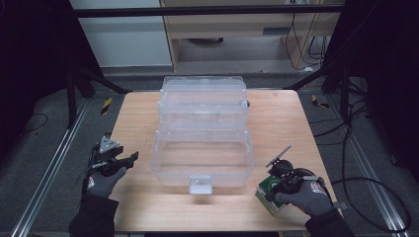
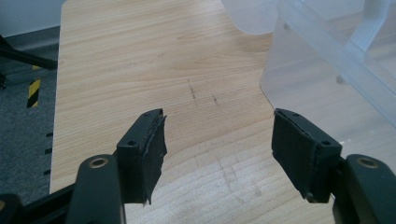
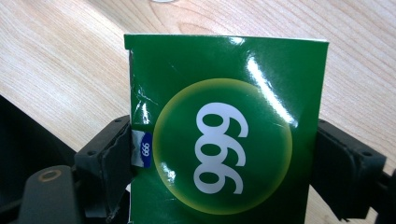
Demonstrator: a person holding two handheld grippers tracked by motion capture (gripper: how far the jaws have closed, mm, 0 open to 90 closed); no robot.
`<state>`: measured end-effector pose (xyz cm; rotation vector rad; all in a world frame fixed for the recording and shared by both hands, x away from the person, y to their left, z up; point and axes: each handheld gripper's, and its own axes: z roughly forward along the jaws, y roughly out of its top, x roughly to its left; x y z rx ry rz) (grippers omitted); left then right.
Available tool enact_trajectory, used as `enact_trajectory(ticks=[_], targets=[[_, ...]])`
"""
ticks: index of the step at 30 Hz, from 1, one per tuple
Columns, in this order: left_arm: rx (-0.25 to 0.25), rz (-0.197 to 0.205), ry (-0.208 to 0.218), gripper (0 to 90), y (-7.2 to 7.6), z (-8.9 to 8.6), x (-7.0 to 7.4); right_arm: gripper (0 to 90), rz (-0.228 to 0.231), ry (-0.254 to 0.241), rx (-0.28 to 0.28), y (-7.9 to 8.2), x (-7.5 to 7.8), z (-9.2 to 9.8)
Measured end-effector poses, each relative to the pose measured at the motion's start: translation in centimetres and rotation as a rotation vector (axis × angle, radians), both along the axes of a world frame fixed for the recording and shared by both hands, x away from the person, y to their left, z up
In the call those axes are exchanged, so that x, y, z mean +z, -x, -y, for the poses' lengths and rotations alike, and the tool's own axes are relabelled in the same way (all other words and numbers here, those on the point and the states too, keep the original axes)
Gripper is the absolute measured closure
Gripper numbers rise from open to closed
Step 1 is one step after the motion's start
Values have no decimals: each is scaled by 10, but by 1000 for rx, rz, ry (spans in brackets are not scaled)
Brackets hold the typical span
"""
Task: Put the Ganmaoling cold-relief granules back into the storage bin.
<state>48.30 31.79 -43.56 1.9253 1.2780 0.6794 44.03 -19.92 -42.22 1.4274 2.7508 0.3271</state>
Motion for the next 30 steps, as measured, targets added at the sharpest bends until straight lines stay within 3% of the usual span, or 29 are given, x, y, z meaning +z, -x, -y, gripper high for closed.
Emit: enact_trajectory(ticks=[10,30], targets=[[0,0,1,341,0,0,0,174,11,-14,-2,1,7,3],[-4,-4,-7,340,0,1,-1,174,145,-64,-28,0,39,18]])
